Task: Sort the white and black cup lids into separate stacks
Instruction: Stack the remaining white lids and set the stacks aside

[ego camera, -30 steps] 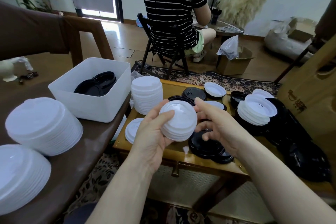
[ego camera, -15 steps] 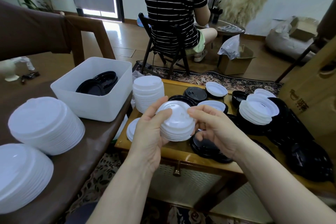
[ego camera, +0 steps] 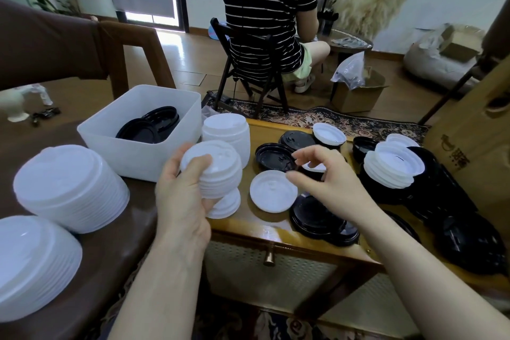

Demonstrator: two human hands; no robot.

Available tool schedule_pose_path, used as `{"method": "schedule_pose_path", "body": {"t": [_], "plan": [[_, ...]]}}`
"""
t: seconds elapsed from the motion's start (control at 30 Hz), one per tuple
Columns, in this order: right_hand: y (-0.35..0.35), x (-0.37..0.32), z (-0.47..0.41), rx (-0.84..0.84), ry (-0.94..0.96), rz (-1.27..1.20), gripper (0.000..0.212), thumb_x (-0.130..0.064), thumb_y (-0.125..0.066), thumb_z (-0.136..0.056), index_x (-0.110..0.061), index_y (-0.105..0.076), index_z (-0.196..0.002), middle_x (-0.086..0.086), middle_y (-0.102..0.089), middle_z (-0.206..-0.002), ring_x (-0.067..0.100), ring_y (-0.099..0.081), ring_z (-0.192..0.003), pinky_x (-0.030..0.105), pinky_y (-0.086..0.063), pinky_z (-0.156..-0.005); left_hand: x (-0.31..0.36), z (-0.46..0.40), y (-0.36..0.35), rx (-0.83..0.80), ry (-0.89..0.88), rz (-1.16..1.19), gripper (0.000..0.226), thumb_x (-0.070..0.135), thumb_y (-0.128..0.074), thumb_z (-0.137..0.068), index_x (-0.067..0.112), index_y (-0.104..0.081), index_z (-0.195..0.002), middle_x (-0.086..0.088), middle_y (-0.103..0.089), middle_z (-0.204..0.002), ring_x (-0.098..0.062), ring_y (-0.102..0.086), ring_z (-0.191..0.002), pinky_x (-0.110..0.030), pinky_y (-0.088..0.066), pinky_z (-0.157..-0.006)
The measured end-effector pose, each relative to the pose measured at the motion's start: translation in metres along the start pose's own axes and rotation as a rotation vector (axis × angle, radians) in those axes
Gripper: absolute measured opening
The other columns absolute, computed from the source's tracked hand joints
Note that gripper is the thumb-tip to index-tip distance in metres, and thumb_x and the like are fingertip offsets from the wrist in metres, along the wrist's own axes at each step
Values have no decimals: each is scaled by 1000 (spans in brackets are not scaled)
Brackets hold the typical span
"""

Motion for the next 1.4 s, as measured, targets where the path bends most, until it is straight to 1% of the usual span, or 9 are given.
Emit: {"method": "schedule_pose_path", "body": {"t": [0.13, 0.27, 0.4, 0.6, 0.73, 0.83, 1.03, 1.17, 1.4], "plan": [[-35, 8, 4, -258, 128, 412, 50, -50, -72, -79, -32, -58, -123, -17, -49, -121, 10, -34, -122, 28, -23, -97, 1, -6, 13, 50, 39, 30, 46, 4, -64, -88, 20, -60, -131, -9, -65, -125, -27, -66, -106, -38, -59, -68], [-51, 12, 6, -312, 133, 564, 77, -63, -69, -74, -36, -41, -141, -12, -32, -148, 12, -19, -138, 32, -10, -108, -5, -3, 9, 26, 93, 41, 46, 4, -65, -88, 19, -59, -132, -8, -66, -121, -25, -67, -101, -34, -60, -60], [-55, 7, 5, -282, 192, 654, 63, -63, -63, -80, -39, -47, -136, -9, -30, -154, 13, -19, -140, 34, -10, -107, -8, 0, 4, 6, 110, 23, 43, 3, -64, -89, 18, -60, -129, -6, -67, -114, -23, -67, -93, -29, -57, -50], [-33, -4, 4, -132, 199, 489, 30, -50, -60, -89, -26, -71, -105, -10, -61, -130, 4, -38, -133, 28, -13, -102, -9, 5, -1, -47, 114, 0, 23, 2, -62, -90, 25, -63, -93, -2, -67, -100, -20, -67, -87, -31, -60, -52], [-14, -3, 0, -76, 128, 180, 14, -42, -71, -82, -28, -73, -80, -3, -70, -91, 18, -60, -96, 45, -41, -94, -12, 5, -4, -64, 126, 7, 23, 1, -61, -90, 23, -64, -98, -3, -68, -101, -21, -69, -88, -36, -62, -61], [-8, 3, -1, -34, 52, 76, 17, -38, -79, -72, -44, -64, -65, 1, -68, -88, 23, -57, -93, 48, -46, -86, -15, 5, -5, -59, 130, 4, 30, 2, -63, -89, 20, -63, -113, -4, -68, -105, -22, -69, -90, -37, -62, -64], [-37, 6, 5, -183, 18, 149, 21, -41, -84, -67, -31, -66, -72, -9, -66, -90, 15, -54, -97, 45, -43, -93, -19, 7, -8, -68, 155, 15, 45, 0, -63, -88, 14, -59, -131, -6, -69, -106, -24, -70, -90, -44, -61, -71], [-40, -2, 8, -203, 102, 218, 10, -38, -73, -84, -30, -69, -78, -12, -68, -91, 6, -53, -99, 41, -36, -99, -20, 6, -7, -64, 164, 21, 46, 0, -63, -88, 14, -59, -132, -6, -69, -106, -23, -69, -90, -43, -62, -69], [-23, -4, 4, -96, 13, 43, 13, -26, -68, -88, -28, -66, -76, -9, -67, -87, 8, -59, -88, 36, -48, -86, -22, 6, -8, -82, 171, -3, 36, 1, -62, -89, 15, -61, -122, -8, -68, -109, -22, -69, -85, -38, -62, -58]]}}
Point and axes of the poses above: each hand's wrist, its own z-axis away from the middle knuckle, its own y-axis out of the back of the hand, x = y × z, the point moved 8 cm from there along -z, towards the middle knuckle
